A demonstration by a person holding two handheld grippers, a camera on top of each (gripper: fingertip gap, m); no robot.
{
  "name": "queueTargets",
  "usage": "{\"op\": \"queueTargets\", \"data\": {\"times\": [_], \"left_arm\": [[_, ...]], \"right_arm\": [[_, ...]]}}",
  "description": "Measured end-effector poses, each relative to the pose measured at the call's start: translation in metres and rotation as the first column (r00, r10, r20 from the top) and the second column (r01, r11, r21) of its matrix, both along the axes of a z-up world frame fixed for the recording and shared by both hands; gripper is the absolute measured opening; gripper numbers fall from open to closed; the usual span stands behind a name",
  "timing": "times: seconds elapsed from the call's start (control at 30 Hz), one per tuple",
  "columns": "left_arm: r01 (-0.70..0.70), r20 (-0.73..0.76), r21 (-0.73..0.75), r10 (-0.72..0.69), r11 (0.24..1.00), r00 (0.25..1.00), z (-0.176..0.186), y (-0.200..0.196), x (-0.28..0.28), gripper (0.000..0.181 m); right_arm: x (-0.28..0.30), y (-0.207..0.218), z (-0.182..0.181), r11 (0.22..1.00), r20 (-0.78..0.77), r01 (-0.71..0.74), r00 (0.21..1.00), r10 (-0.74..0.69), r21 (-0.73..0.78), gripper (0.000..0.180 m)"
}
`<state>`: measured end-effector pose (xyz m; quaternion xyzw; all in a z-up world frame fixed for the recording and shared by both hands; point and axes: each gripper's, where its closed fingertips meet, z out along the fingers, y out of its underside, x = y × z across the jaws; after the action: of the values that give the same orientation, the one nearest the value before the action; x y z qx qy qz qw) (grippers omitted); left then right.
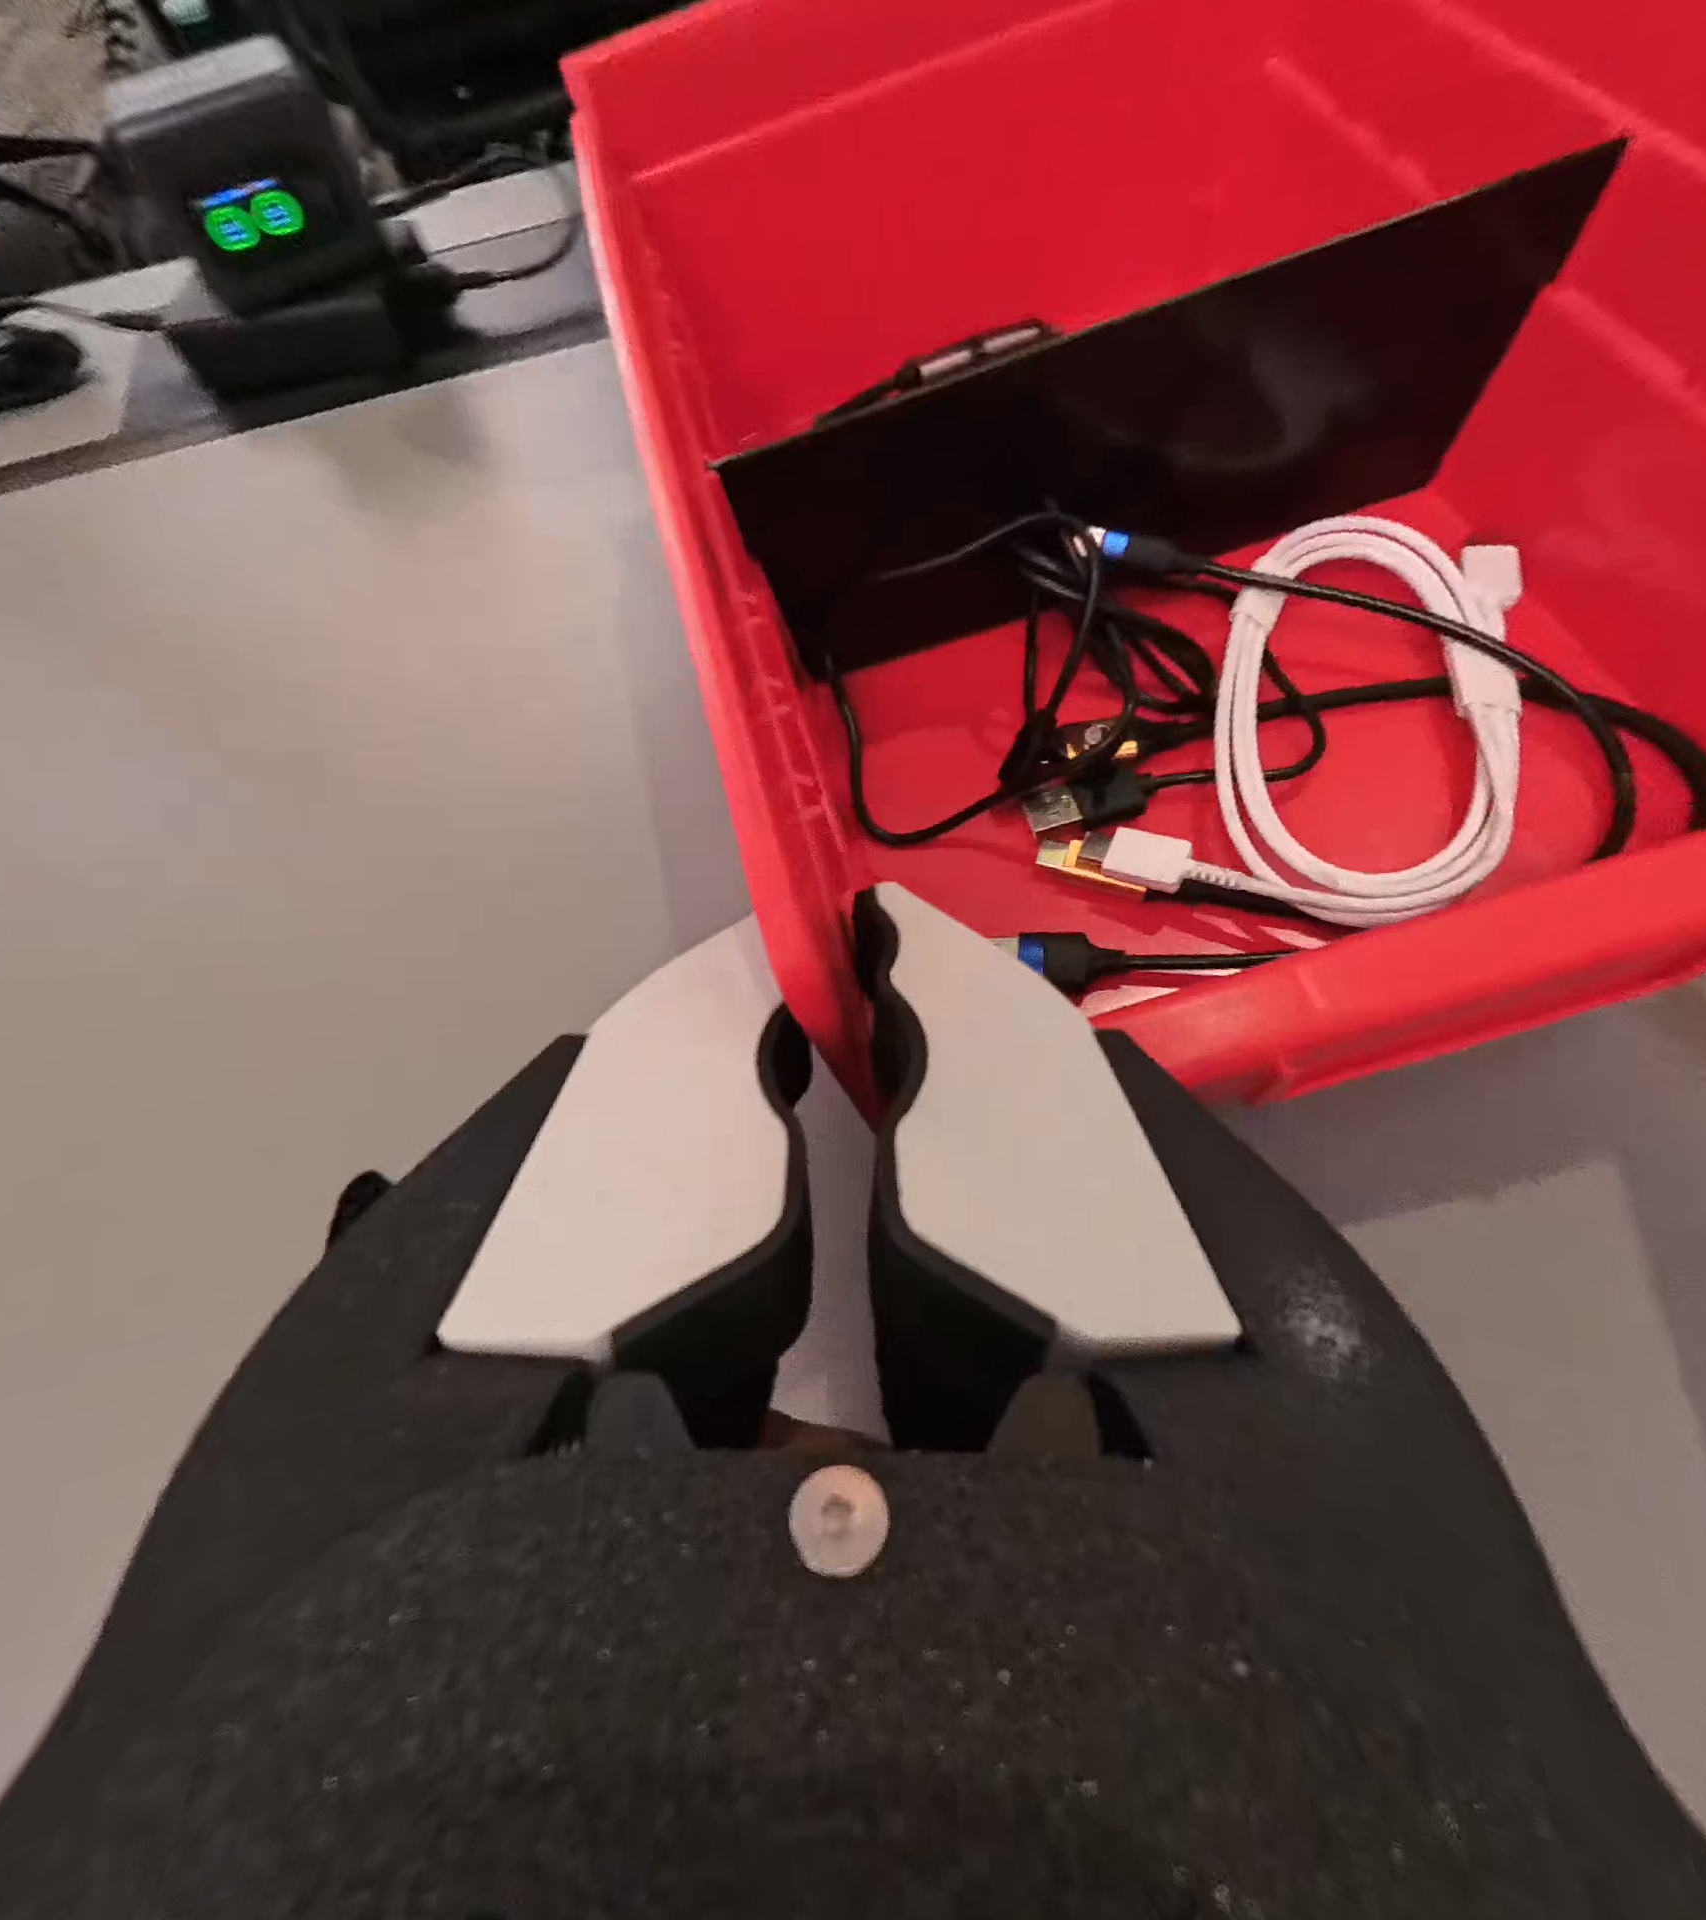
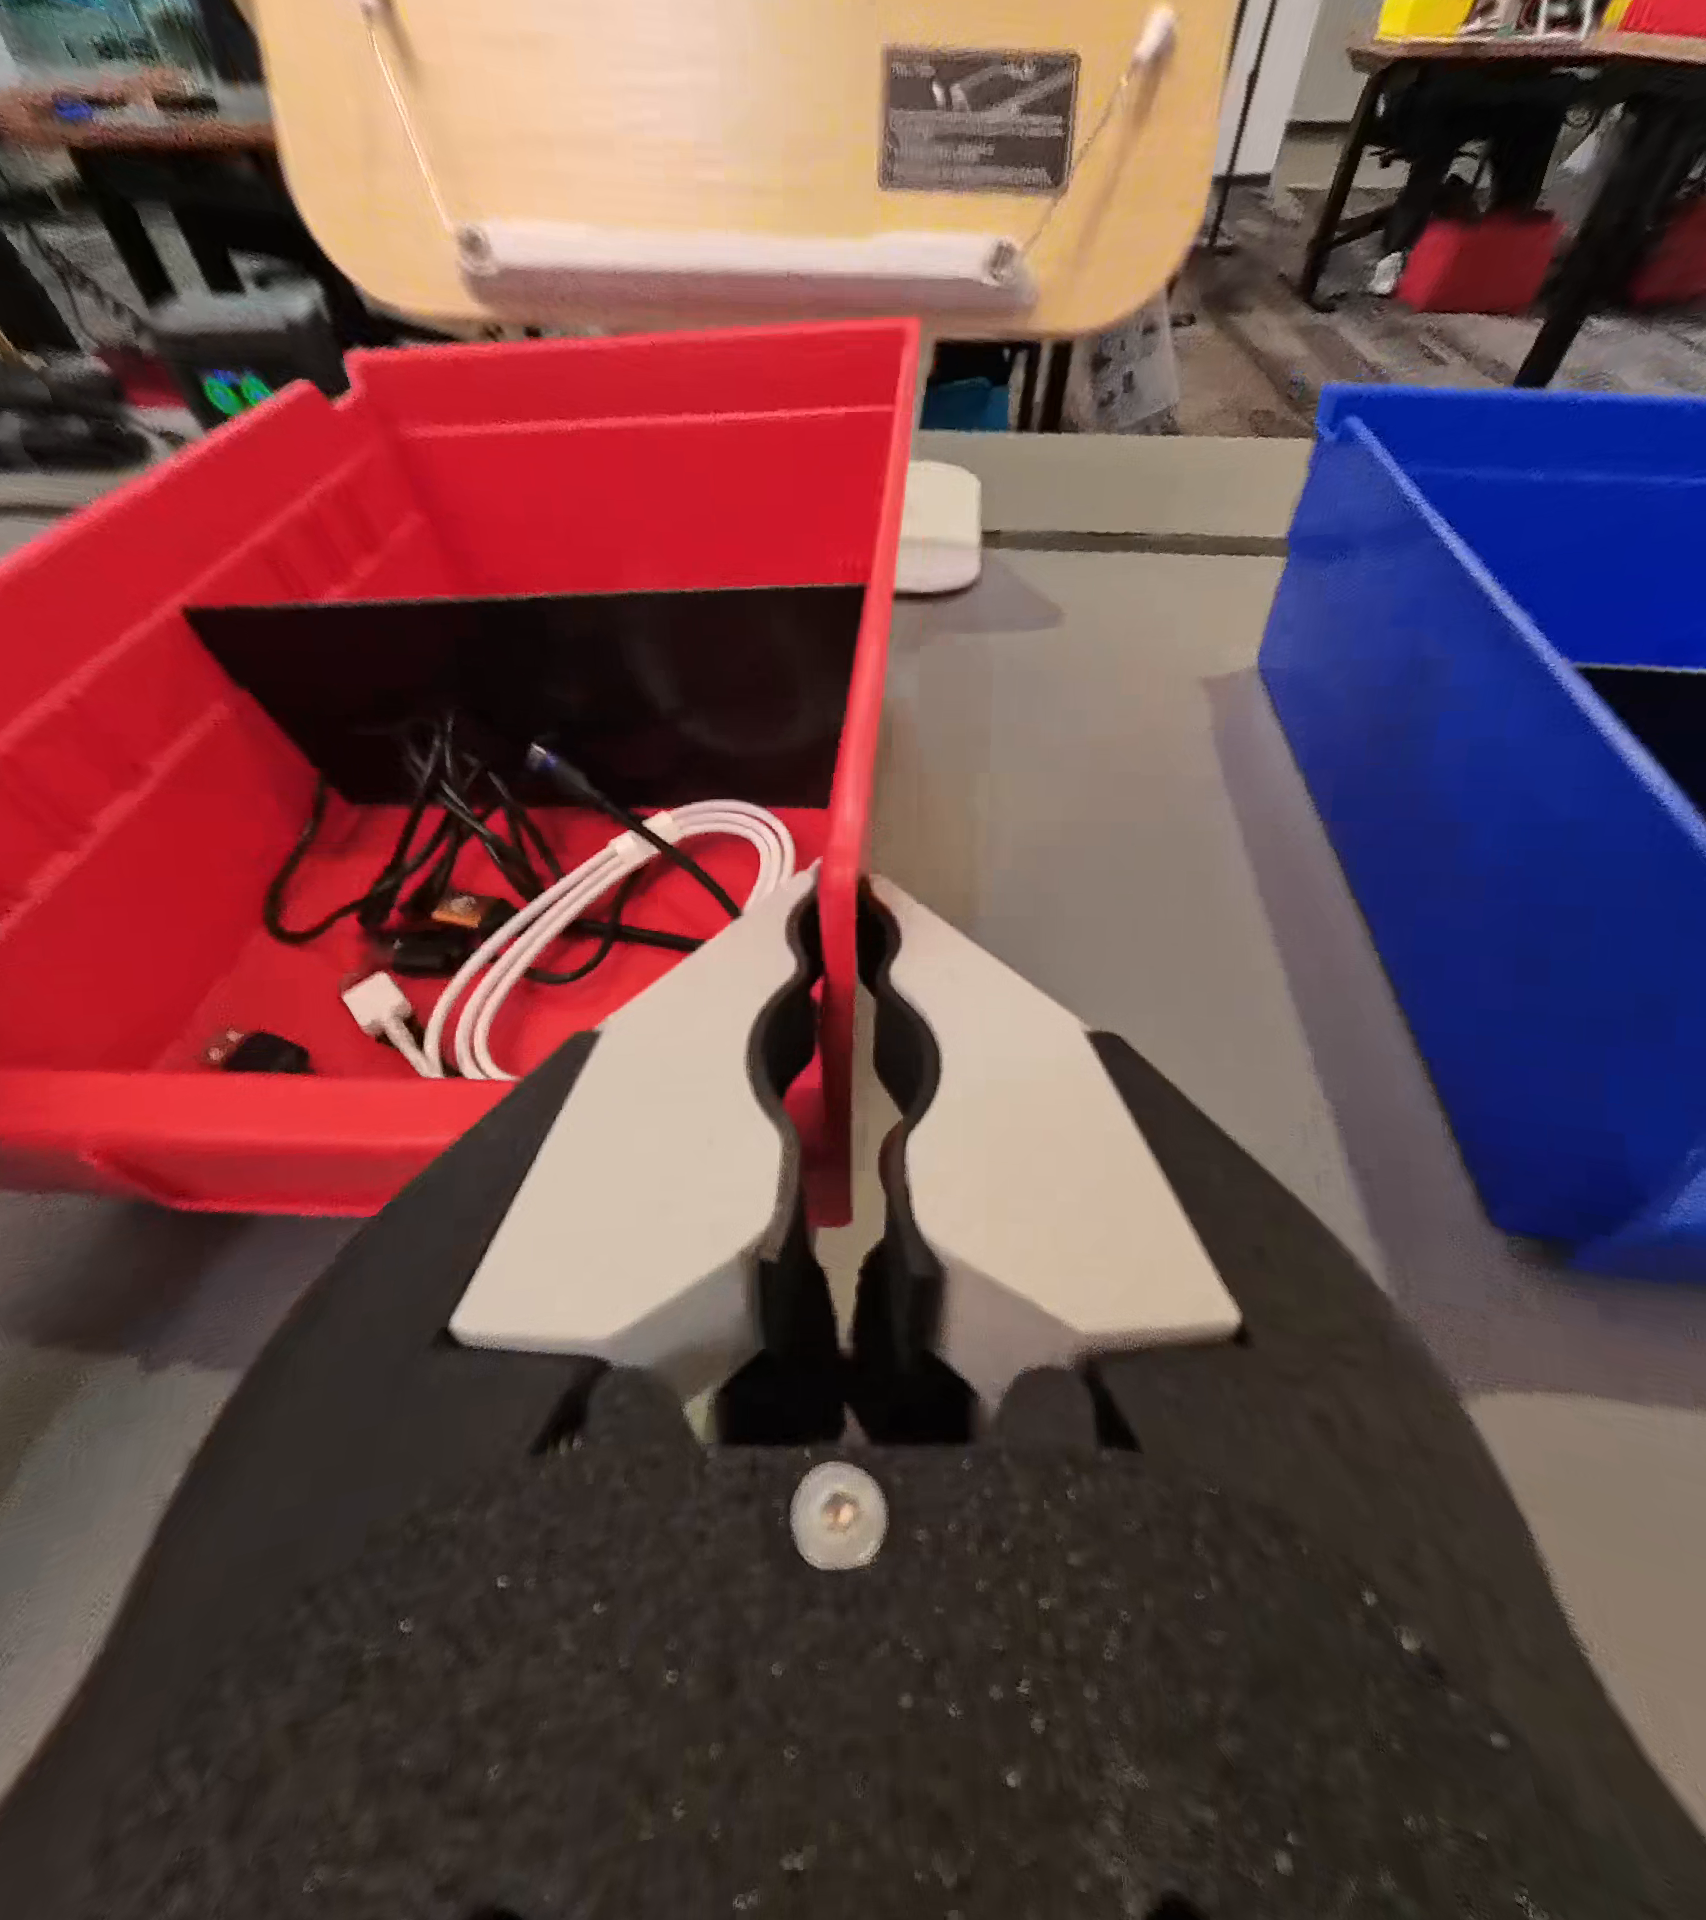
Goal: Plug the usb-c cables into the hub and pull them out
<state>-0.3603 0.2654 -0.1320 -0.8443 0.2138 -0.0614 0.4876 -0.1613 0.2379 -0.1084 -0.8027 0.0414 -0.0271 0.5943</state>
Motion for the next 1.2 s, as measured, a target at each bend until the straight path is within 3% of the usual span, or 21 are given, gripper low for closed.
{"op": "queueTargets", "data": {"times": [0.17,0.33,0.5,0.57,0.63,0.73,0.97,1.2], "left_arm": [[-0.148,0.068,0.039,0.145,0.988,0.987,0.019,0.019,-0.084,0.003],[-0.226,0.06,0.023,0.225,0.974,0.973,0.008,0.038,-0.163,0.002],[-0.27,0.089,-0.016,0.27,0.963,0.959,-0.006,0.041,-0.199,0.002],[-0.293,0.135,-0.037,0.295,0.956,0.946,-0.005,0.041,-0.204,0.003],[-0.295,0.178,-0.048,0.299,0.954,0.937,-0.004,0.038,-0.203,0.004],[-0.325,0.26,-0.011,0.316,0.946,0.912,0.014,0.034,-0.206,0.021],[-0.346,0.289,0.105,0.305,0.932,0.908,0.045,0.022,-0.2,0.024],[-0.317,0.254,0.155,0.273,0.936,0.928,0.048,0.012,-0.178,0.026]], "right_arm": [[-0.081,0.023,0.014,0.997,0.017,-0.066,0.998,0.065,0.037,0.003],[-0.161,0.058,-0.004,0.987,0.027,-0.163,0.986,0.163,-0.018,0.003],[-0.204,0.07,-0.024,0.949,0.02,-0.307,0.951,0.309,-0.066,0.007],[-0.212,0.063,-0.023,0.893,-0.016,-0.435,0.9,0.436,-0.115,0.011],[-0.209,0.05,-0.012,0.84,-0.08,-0.526,0.85,0.52,-0.132,0.026],[-0.193,0.018,0.013,0.755,-0.162,-0.645,0.762,0.626,-0.116,0.03],[-0.106,-0.053,0.058,0.774,-0.179,-0.632,0.764,0.619,-0.022,0.029],[-0.052,-0.117,0.071,0.766,-0.172,-0.642,0.752,0.637,0.029,0.028]]}}
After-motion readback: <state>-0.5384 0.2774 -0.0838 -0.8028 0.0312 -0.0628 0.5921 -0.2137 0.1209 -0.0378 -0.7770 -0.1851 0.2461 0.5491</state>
